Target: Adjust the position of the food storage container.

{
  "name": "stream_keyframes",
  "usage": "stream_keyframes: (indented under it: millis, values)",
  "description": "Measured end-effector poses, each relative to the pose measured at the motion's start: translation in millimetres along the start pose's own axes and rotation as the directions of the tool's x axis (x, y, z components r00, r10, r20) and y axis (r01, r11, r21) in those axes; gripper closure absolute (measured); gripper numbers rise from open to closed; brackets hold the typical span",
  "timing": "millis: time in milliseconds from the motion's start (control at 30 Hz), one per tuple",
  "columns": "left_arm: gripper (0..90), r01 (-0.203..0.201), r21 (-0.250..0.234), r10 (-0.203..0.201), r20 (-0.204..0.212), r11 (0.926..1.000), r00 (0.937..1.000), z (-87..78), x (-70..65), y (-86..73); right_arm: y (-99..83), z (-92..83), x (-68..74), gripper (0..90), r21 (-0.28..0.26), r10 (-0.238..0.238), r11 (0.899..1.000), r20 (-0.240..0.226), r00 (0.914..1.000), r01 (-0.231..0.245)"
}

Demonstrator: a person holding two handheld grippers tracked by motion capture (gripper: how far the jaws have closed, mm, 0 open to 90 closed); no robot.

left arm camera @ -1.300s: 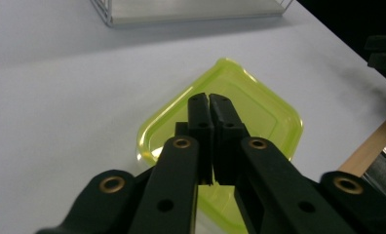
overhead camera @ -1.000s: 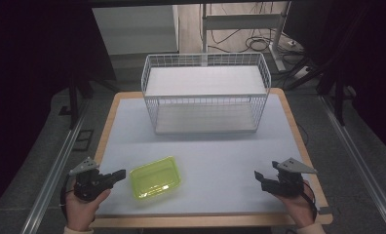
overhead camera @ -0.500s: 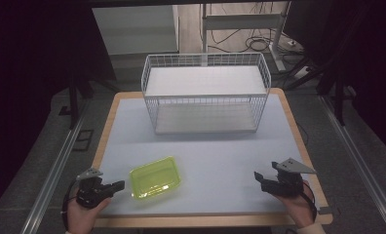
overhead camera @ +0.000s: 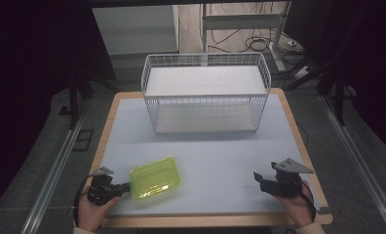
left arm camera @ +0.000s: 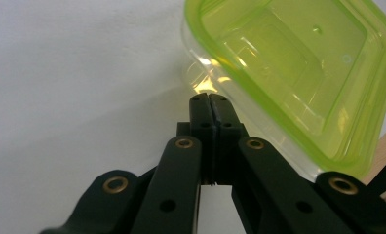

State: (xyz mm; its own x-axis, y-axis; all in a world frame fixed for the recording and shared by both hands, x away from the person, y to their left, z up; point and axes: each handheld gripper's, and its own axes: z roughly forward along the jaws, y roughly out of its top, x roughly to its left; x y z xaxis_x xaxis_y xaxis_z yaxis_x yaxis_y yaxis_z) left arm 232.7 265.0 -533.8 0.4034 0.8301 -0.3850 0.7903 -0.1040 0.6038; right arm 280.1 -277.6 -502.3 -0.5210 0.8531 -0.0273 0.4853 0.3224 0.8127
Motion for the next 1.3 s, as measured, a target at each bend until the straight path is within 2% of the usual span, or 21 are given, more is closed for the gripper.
stream_keyframes:
  millis: [300,733,933,1300]
  values:
    - [90.0,-0.008,0.013,0.008,-0.005,0.9999,1.0000,8.4,-1.0,7.9,-0.4,1.0,0.1,23.1,0.005,-0.015,1.000,0.010,0.9998,0.015]
    - [90.0,-0.063,0.050,0.063,-0.003,0.9968,0.9980,28.6,-12.7,22.5,-1.3,0.8,1.3,23.2,0.012,-0.037,0.999,0.026,0.9990,0.036]
    - [90.0,-0.062,0.051,0.062,0.000,0.9968,0.9981,32.3,-15.0,25.1,-2.0,0.9,4.0,23.1,0.018,-0.054,0.998,0.030,0.9981,0.053]
    - [90.0,-0.100,0.061,0.099,0.030,0.9931,0.9947,44.8,-23.0,35.8,-3.2,0.8,6.9,23.2,0.025,-0.074,0.997,0.043,0.9963,0.073]
